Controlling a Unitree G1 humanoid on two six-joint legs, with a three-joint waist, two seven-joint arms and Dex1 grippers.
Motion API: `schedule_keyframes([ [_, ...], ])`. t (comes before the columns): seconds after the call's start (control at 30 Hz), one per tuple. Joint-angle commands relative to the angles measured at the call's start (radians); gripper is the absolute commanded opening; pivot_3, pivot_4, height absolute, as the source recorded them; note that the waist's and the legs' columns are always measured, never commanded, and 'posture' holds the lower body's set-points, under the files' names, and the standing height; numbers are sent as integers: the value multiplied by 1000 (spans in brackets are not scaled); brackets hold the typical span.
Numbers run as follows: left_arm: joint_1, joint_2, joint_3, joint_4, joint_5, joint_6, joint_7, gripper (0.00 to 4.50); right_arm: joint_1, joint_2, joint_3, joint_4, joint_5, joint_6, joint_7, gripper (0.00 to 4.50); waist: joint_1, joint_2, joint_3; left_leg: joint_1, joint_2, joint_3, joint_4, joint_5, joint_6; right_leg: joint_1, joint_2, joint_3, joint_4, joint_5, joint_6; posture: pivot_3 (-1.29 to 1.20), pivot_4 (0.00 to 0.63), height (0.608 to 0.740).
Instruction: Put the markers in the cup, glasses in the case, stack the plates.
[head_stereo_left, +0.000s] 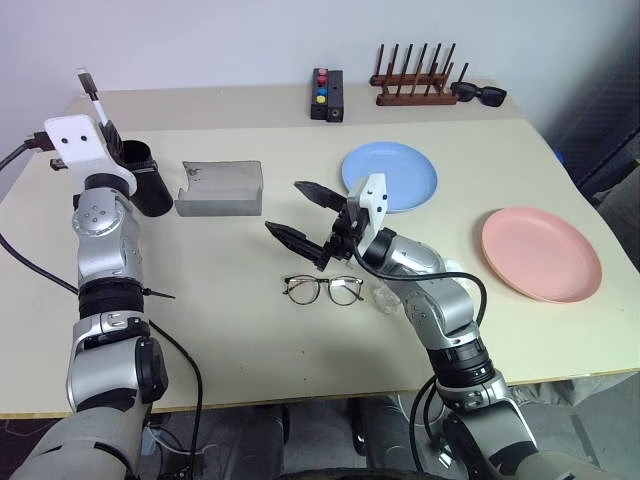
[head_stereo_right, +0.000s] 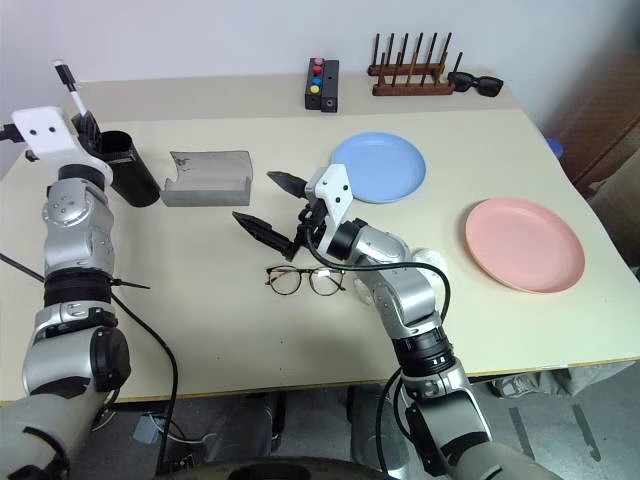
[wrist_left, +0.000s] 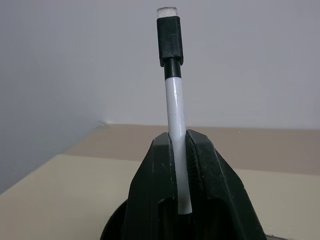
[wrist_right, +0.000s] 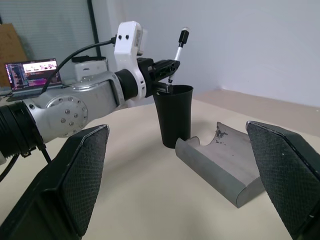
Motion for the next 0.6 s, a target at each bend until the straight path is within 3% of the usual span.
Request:
schedule_keyframes([
  [0.03,19,-1,-7,-35,5,-10,7,50,-30,11,-5,-38,18,-19,4,4500,0,0,0,0,0,0,0,0,0,0,0,0,0,0,0,0,150,740],
  [0.27,41,-18,-7,-56,-1,19,12,50,-33,13,-4,-34,19,-19,7,4500,2,0,0,0,0,0,0,0,0,0,0,0,0,0,0,0,150,740],
  [0.43,45,-22,-17,-61,25,37,43,1999,-33,12,-3,-34,17,-19,7,4500,2,0,0,0,0,0,0,0,0,0,0,0,0,0,0,0,150,740],
  [0.6,45,-28,-17,-70,10,48,39,1999,-32,11,-2,-36,16,-18,6,4500,2,0,0,0,0,0,0,0,0,0,0,0,0,0,0,0,150,740],
])
